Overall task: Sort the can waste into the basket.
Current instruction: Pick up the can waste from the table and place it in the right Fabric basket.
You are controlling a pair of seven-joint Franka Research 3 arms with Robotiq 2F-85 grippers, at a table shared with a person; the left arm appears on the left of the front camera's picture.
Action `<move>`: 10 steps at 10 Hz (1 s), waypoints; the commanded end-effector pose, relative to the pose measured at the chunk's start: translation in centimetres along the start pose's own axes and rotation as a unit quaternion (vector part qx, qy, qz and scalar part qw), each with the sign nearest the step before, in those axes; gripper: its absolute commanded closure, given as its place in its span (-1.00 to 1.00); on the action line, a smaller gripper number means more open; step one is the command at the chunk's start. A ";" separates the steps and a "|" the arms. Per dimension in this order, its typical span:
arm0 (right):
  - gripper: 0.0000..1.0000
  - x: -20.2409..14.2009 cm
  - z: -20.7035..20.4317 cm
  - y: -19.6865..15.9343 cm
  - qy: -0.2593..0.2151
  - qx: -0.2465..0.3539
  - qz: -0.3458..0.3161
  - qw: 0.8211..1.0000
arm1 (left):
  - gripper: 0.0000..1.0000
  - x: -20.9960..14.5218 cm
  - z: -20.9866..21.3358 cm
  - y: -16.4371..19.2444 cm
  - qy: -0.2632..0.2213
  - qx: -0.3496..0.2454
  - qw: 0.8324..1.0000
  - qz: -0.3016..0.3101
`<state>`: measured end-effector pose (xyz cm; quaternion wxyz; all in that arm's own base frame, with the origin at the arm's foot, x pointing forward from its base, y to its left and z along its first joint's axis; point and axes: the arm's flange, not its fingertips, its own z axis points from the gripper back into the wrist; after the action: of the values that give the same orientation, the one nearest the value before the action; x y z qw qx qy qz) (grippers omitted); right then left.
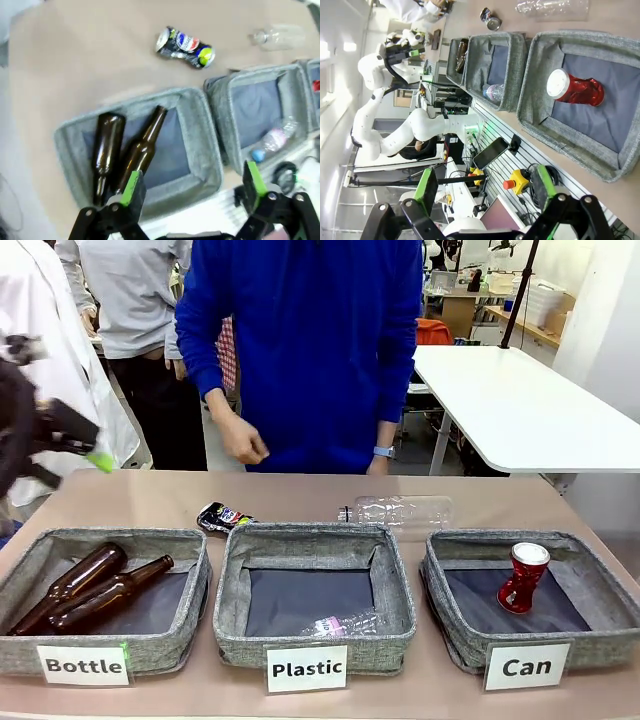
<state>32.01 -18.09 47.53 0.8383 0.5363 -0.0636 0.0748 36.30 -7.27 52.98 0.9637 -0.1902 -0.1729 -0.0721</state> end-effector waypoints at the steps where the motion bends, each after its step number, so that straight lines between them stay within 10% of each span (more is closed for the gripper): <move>1: -1.00 -0.2 0.0 0.0 -0.004 -0.006 0.008 1.000 | -1.00 4.9 -3.1 -3.5 0.018 0.074 0.996 -0.036; 10: -1.00 -0.2 0.0 0.0 -0.004 -0.006 0.008 1.000 | -1.00 7.3 -7.3 -5.5 0.070 0.090 0.993 -0.038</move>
<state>32.01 -18.10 47.51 0.8383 0.5363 -0.0635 0.0747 42.69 -16.09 51.50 0.9780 -0.0956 -0.1397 -0.1222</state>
